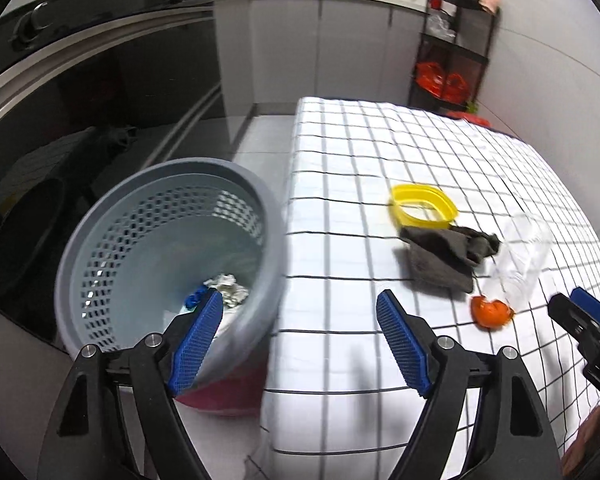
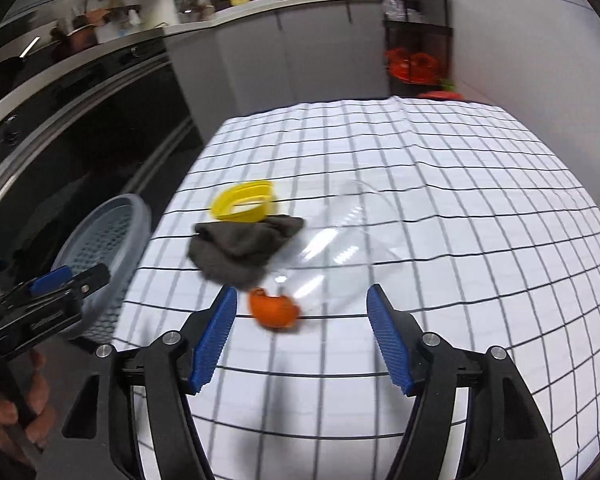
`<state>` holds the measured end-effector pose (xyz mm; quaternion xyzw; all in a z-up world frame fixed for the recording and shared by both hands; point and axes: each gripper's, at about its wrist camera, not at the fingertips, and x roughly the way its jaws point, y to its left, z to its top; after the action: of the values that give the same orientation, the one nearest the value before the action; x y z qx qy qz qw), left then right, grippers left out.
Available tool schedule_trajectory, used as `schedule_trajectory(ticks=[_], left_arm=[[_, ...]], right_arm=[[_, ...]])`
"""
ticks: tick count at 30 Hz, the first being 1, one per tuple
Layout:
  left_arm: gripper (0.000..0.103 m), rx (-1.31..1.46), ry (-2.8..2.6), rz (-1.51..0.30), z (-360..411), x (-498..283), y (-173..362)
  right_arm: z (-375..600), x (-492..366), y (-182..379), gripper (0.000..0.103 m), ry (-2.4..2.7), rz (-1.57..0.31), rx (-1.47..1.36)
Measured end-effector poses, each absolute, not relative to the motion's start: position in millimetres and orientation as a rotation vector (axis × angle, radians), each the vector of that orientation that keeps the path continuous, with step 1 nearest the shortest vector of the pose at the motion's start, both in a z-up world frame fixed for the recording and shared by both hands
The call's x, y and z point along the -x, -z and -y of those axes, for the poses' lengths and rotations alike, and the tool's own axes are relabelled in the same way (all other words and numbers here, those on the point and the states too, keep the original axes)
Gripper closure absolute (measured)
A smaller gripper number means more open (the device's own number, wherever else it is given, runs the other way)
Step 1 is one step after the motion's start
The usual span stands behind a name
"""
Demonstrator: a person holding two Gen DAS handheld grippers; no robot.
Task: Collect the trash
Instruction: 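Move both tools back over the clear cup and orange peel, then grasp the clear plastic cup with the right tool while left tool grasps the orange peel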
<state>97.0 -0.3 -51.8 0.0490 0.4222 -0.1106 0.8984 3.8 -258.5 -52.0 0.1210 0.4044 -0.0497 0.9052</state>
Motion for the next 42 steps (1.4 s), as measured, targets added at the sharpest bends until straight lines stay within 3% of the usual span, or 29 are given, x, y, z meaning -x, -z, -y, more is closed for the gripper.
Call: schedule_trajectory(ticks=[11, 31, 42], left_arm=[[0.026, -0.134, 0.285, -0.898, 25.1, -86.1, 62.0], [0.026, -0.151, 0.339, -0.921, 51.2, -83.0, 73.0], [0.026, -0.153, 0.343, -0.923, 60.0, -85.7, 76.5]], right_arm=[[263.0, -27.9, 84.7, 0.037, 0.125, -0.900, -0.276], [337.2, -1.3, 78.9, 0.037, 0.283, -0.864, -0.360], [345.6, -49.6, 85.9, 0.033, 0.287, -0.929, -0.409]])
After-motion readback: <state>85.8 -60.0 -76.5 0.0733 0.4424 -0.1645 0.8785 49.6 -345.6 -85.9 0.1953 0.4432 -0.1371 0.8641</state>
